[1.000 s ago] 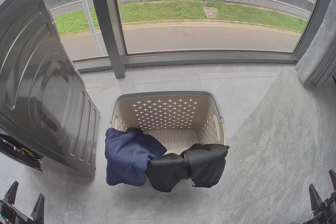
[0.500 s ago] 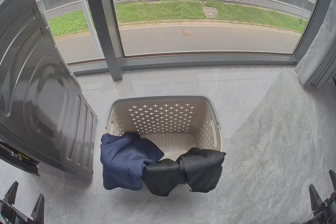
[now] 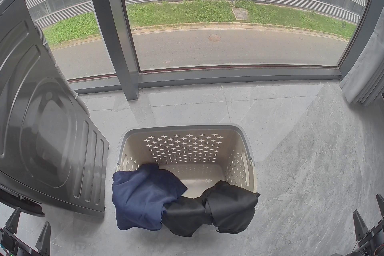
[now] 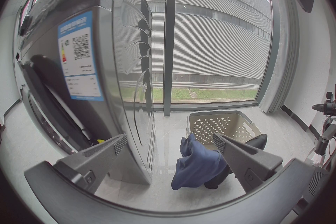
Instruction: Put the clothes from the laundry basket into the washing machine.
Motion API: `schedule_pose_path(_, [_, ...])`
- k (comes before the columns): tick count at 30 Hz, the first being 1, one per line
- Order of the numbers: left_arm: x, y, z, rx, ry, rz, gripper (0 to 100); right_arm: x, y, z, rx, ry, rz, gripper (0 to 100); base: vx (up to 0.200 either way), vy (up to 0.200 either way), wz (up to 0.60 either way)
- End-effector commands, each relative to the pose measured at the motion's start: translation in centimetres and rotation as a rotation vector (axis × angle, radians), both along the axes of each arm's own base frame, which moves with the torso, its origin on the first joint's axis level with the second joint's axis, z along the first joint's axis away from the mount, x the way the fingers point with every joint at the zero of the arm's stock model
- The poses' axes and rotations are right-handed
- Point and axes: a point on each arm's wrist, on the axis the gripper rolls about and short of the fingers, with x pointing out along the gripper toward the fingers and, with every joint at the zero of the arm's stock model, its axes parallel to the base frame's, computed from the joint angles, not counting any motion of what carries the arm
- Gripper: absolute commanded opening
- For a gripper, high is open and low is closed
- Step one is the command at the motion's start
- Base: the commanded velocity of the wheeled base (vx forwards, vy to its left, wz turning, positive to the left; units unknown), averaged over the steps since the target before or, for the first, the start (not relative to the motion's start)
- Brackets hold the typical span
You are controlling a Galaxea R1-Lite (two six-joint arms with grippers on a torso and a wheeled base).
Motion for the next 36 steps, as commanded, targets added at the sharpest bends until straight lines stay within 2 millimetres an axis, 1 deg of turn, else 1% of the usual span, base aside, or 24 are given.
schedule_pose_path(1, [0.01, 0.00, -0.49, 0.000, 0.003, 0.000, 100, 0.01, 0.00, -0.52, -0.001, 0.001, 0.001, 100, 0.000, 0.000, 0.00])
schedule_pose_path(7, [0.01, 0.00, -0.48, 0.000, 0.001, 0.000, 100, 0.01, 0.00, -0.52, -0.001, 0.001, 0.001, 100, 0.000, 0.000, 0.00])
schedule_pose_path(16, [0.01, 0.00, -0.48, 0.000, 0.001, 0.000, 100, 0.01, 0.00, -0.52, -0.001, 0.001, 0.001, 100, 0.200, 0.000, 0.00])
schedule_pose_path(22, [0.01, 0.01, -0.49, 0.000, 0.003, -0.001, 100, 0.01, 0.00, -0.52, -0.001, 0.001, 0.001, 100, 0.000, 0.000, 0.00])
schedule_pose_path(31, [0.01, 0.01, -0.49, -0.002, 0.003, -0.001, 100, 0.01, 0.00, -0.52, -0.001, 0.001, 0.001, 100, 0.200, 0.000, 0.00])
schedule_pose_path(36, [0.01, 0.00, -0.49, 0.000, 0.003, 0.000, 100, 0.01, 0.00, -0.52, -0.001, 0.001, 0.001, 100, 0.000, 0.000, 0.00])
